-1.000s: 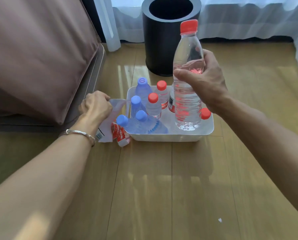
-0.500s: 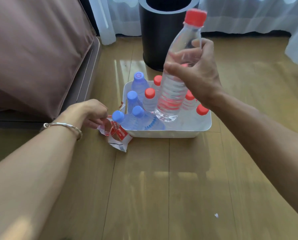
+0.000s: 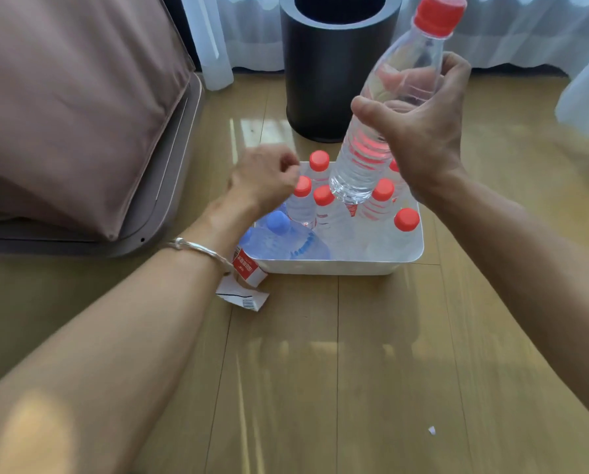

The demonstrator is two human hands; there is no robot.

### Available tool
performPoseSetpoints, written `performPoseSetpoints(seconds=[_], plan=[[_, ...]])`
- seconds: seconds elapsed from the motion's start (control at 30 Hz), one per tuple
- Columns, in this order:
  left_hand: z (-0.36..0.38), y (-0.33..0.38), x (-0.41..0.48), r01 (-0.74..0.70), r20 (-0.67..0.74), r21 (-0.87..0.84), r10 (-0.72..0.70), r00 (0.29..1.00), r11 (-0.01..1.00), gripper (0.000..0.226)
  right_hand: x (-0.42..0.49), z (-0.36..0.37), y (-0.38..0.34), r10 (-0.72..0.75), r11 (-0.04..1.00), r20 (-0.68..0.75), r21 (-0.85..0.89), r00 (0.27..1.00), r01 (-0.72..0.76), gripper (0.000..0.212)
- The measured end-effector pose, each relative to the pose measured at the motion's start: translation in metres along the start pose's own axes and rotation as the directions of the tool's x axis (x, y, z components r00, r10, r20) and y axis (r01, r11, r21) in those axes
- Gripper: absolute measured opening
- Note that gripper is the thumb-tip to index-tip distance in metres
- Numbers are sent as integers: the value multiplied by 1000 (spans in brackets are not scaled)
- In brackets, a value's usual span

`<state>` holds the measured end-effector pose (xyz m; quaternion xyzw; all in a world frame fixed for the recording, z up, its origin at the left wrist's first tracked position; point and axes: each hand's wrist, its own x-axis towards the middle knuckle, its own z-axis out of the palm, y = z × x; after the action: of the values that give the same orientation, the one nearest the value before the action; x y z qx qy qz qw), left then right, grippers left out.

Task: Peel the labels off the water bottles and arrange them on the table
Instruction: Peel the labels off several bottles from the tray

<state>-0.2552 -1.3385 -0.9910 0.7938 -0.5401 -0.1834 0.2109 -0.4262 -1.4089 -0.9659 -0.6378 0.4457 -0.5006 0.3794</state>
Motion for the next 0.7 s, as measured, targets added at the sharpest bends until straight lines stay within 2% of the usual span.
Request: performPoseSetpoints(seconds=[0.07,0.13,0.2,0.4,0.53,0.6,0.7], plan=[[14,19,-6,-86,114,18,84,990,996,24,3,0,0,-13,1000,-10,-3,1000,13,64],[27,33,-10,-111,200,84,92,976,990,22,4,-1,2,-28,1000,-15,2,999,28,65],[35,44,-14,-108,251,132,73,965,985,9,4,-3,4,-23,1000,-24,16,999,23,66],[45,44,-13,-114,294,103,79,953,988,11,4,-6,11,33,999,-15,28,999,-32,67],[54,29,-14,-24,325,124,-18,945,992,2,2,-2,13,55,998,-6,33,998,-55,68],[55,26,-15,-2,332,116,-37,943,993,9,1,0,14,56,998,-3,22,998,-56,71],[55,29,-20,-74,363,140,19,932,987,10,-4,5,17,58,998,35,-23,998,-57,70]])
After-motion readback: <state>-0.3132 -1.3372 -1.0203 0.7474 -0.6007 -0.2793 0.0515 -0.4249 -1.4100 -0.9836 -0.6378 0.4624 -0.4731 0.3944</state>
